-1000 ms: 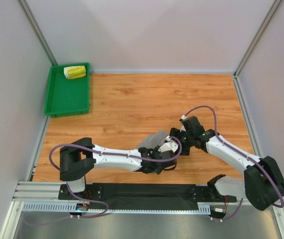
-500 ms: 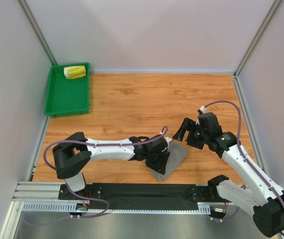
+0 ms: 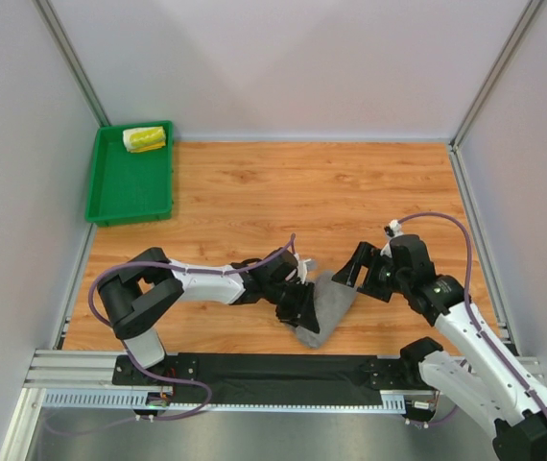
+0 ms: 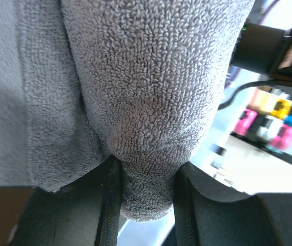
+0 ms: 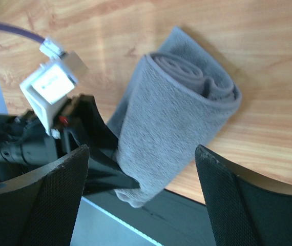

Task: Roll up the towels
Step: Roll the towel

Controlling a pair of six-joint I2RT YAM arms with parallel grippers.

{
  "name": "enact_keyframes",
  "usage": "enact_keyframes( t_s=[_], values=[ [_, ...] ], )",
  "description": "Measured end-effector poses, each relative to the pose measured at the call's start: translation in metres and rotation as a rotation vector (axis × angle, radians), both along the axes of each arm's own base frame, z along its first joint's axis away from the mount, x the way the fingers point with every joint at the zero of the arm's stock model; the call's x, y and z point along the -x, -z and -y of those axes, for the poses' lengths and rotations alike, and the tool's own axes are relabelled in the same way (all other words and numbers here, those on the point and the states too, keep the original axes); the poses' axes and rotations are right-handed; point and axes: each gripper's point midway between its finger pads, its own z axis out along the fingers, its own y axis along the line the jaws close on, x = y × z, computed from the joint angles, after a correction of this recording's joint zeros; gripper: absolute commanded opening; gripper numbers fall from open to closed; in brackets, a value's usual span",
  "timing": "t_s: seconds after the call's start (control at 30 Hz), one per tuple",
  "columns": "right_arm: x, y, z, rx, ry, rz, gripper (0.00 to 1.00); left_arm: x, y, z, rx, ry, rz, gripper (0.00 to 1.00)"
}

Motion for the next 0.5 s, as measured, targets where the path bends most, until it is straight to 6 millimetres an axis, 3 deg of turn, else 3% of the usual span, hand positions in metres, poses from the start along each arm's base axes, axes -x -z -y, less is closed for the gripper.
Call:
enact_keyframes(
  t_s=[0.33, 0.5],
  values=[
    [0.016, 0.043, -0.009, -0.054, -0.023, -0.106, 0.80, -0.009, -0.001, -0.002, 0.081, 0.014, -0.152, 0.42],
    [0.017, 0.063, -0.015, -0.032, -0.046, -0.139, 0.65, -0.009, -0.002, -0.002, 0.096, 0.012, -0.168, 0.44]
  ],
)
